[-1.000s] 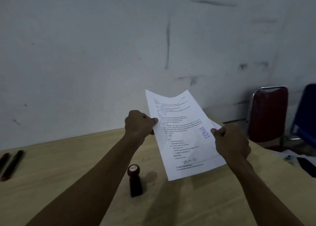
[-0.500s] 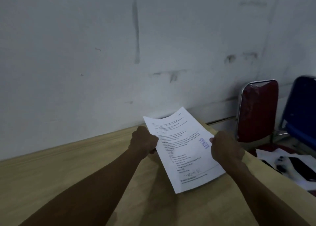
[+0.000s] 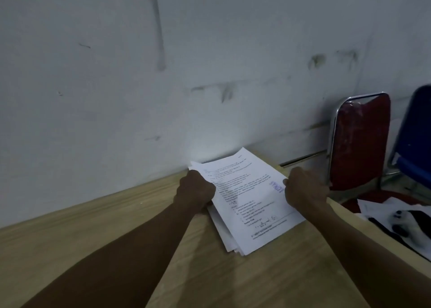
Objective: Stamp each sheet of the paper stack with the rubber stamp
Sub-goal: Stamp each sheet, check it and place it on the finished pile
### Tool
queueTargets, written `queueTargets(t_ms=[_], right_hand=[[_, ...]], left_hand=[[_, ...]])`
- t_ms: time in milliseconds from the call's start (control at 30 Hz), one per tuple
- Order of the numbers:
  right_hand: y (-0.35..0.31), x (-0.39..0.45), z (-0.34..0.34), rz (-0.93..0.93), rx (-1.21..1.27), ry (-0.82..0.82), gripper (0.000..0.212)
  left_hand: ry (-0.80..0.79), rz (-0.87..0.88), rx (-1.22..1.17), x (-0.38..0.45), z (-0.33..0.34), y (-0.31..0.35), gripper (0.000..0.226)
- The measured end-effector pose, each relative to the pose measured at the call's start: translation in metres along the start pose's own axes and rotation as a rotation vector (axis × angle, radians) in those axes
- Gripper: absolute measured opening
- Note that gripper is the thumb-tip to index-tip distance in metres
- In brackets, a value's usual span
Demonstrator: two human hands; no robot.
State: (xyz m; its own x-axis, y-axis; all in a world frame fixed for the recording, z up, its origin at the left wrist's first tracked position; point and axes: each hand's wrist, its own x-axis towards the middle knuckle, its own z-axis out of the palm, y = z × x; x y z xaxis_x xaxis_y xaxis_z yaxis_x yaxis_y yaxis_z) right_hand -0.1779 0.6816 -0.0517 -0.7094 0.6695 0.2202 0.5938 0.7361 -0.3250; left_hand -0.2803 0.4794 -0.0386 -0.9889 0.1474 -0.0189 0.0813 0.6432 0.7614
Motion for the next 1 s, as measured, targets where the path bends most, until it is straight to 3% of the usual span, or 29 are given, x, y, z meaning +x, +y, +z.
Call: queueTargets(t_ms=[133,233,433,633,700,1000], right_hand=[[0.002,0.004,0.008,0.002,0.018,0.016,0.032],[0.002,0.005,0.007,0.018,-0.015,-0.004,0.044],[-0.003,0.006,0.012,-0.005,-0.032,-0.104,0.056],[-0.003,0.014,0.014,0.05,0.081,-0.17,0.07],[0.0,0.021,0.016,0.082,0.132,-0.201,0.074],[-0.005,0.041,0.021,0.155,0.216,-0.286,0.071]], left_hand=[[0.042,-0.049,0.061,-0.002,-0.001,0.0,0.043],[0.06,-0.087,0.036,-0.007,0.0,0.003,0.038],[-0.147,-0.247,-0.322,-0.022,0.007,0.027,0.032],[-0.153,-0.41,-0.473,-0.021,0.01,0.033,0.007],[-0.167,-0.459,-0.505,-0.021,0.007,0.033,0.011],[-0.232,-0.479,-0.434,-0.019,0.001,0.037,0.023]])
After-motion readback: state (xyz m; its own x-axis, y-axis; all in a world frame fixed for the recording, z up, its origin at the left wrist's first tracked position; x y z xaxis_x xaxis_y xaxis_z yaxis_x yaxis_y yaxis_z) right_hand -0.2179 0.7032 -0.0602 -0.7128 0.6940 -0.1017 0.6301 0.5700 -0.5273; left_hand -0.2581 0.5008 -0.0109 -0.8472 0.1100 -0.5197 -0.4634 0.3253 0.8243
